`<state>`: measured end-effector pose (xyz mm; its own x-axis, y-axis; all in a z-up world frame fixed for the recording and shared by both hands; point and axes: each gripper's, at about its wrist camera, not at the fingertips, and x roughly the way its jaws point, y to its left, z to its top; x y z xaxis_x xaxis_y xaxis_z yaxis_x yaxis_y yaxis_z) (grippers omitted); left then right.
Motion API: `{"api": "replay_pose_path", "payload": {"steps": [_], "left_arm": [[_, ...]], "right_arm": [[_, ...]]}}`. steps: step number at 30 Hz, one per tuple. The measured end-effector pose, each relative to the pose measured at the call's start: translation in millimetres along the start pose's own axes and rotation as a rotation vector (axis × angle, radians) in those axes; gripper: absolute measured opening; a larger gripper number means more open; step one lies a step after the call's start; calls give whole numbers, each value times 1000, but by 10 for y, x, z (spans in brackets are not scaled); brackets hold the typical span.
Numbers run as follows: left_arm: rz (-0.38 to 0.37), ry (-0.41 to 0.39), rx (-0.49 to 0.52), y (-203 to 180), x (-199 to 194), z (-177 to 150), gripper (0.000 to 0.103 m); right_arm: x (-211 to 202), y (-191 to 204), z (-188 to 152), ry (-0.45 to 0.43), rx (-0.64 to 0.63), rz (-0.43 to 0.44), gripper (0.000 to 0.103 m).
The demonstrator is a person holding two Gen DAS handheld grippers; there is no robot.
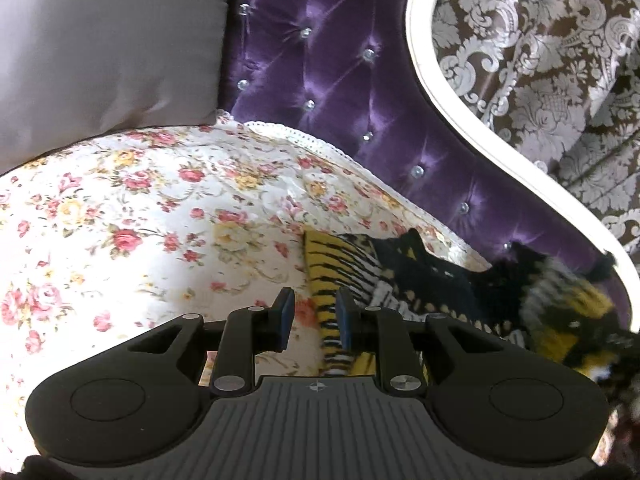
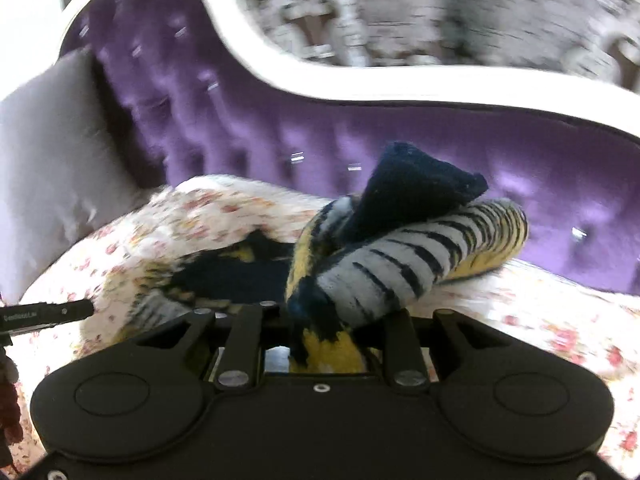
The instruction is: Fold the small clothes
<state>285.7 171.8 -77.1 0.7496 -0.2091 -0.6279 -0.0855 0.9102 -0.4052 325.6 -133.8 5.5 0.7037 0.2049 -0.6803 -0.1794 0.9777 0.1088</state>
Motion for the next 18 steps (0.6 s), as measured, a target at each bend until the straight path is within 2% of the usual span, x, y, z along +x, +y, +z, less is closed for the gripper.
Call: {"api": "replay_pose_path", "payload": {"steps": [4,8,17,18], "left_arm": [[2,-9,-18,103,-53,22,21],[5,-10,-35,171,-80,34,21],[-2,-11,-54,229,-105,59,21],[-2,-12,-57,235,-107,63,21]], "right_arm": [[292,578,-123,32,-79,7,31],[511,1049,-295,51,-179,-27,31],[613,1509,-511,21,-370,-178,32],[610,1558,-537,15,-404,-192,37]]}}
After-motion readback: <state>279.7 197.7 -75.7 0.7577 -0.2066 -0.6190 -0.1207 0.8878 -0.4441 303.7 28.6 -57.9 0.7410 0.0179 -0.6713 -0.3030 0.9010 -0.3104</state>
